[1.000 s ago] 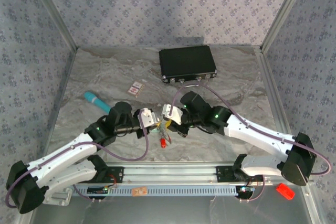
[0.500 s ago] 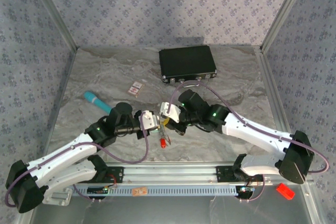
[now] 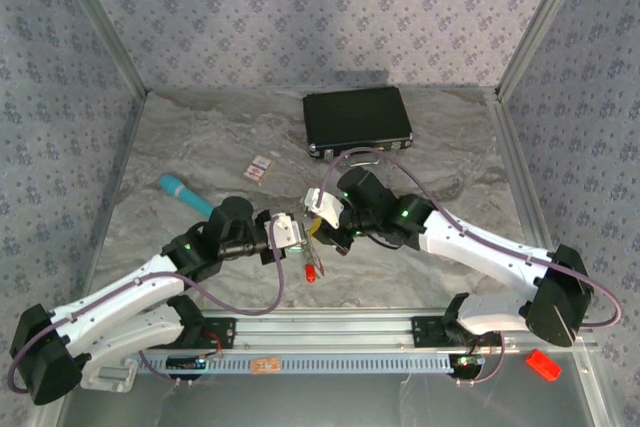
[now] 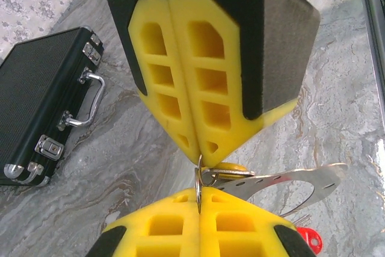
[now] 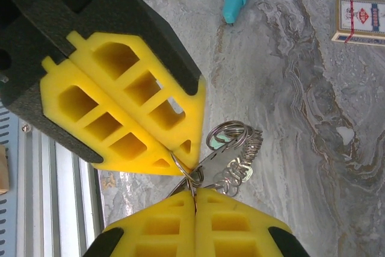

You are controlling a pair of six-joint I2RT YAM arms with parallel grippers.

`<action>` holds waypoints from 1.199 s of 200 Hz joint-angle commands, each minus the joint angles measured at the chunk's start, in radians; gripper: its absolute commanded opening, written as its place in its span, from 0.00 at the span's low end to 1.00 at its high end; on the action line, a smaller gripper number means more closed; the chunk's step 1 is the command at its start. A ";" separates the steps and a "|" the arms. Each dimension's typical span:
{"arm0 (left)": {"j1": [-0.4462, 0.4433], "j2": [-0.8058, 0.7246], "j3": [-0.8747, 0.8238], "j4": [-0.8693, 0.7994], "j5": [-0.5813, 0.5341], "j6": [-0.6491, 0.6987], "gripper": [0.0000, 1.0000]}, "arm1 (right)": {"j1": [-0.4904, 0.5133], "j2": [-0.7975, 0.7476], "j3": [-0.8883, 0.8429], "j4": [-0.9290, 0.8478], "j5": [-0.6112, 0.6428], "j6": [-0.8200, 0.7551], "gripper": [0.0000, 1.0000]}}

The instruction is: Put the keys on the keyring

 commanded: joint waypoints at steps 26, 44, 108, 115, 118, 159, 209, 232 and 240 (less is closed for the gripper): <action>-0.030 -0.032 -0.005 0.012 0.037 0.049 0.00 | -0.016 0.017 0.053 -0.007 0.056 0.074 0.00; -0.030 -0.037 -0.008 0.015 0.034 0.052 0.00 | -0.021 0.017 0.053 -0.011 0.057 0.089 0.00; -0.036 -0.050 -0.016 0.021 0.027 0.049 0.00 | -0.030 0.020 0.058 -0.018 0.025 0.111 0.00; -0.036 -0.049 -0.016 0.024 0.024 0.047 0.00 | -0.030 0.020 0.058 -0.019 0.025 0.110 0.00; -0.036 -0.051 -0.017 0.027 0.025 0.046 0.00 | -0.031 0.020 0.057 -0.020 0.023 0.110 0.00; -0.036 -0.071 -0.057 0.131 0.021 -0.018 0.00 | -0.045 0.027 0.055 -0.014 -0.011 0.114 0.07; -0.035 -0.076 -0.129 0.272 0.021 -0.182 0.00 | -0.068 -0.111 -0.043 0.037 -0.014 0.011 0.37; -0.036 -0.095 -0.167 0.323 0.018 -0.239 0.00 | -0.064 -0.216 -0.158 0.125 -0.061 -0.147 0.39; -0.035 -0.098 -0.176 0.336 0.018 -0.251 0.00 | -0.055 -0.246 -0.196 0.174 -0.069 -0.203 0.39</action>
